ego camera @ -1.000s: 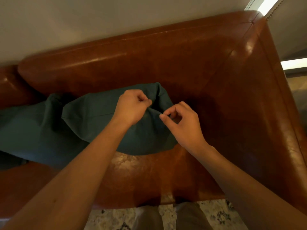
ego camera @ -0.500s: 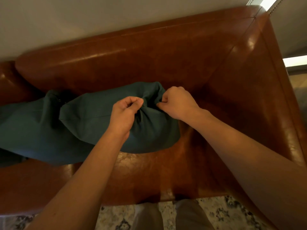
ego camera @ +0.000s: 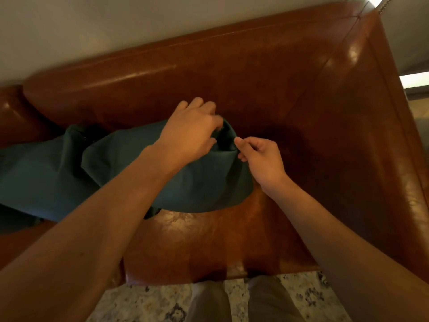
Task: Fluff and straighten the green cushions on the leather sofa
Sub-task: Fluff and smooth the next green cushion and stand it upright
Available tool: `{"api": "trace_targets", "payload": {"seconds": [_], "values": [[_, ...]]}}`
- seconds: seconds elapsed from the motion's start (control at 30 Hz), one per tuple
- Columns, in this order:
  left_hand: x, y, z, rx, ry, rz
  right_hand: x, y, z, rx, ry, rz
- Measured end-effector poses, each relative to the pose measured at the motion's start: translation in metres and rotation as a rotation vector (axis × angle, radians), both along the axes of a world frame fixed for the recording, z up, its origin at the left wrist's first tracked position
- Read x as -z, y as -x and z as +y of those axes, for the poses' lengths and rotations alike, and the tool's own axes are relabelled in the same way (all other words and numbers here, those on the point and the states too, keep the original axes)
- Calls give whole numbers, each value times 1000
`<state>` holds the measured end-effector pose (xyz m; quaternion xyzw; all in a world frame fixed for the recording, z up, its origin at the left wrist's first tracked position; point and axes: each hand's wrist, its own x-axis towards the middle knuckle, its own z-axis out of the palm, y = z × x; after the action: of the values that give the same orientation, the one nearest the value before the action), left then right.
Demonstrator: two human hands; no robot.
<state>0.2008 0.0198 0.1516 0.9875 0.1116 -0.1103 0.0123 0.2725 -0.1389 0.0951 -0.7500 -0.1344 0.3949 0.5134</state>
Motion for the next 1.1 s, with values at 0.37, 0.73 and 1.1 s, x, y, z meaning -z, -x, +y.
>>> {"api": "trace_targets", "payload": {"seconds": [0.37,0.73,1.1], "values": [[12,13,11,-224,209,-169,6,-6,-9,18,19,44],[20,18,20,-754,787,-332,-28,-13,17,-503,109,-720],[24,18,14,-894,916,-409,-28,1,38,-536,234,-909]]}}
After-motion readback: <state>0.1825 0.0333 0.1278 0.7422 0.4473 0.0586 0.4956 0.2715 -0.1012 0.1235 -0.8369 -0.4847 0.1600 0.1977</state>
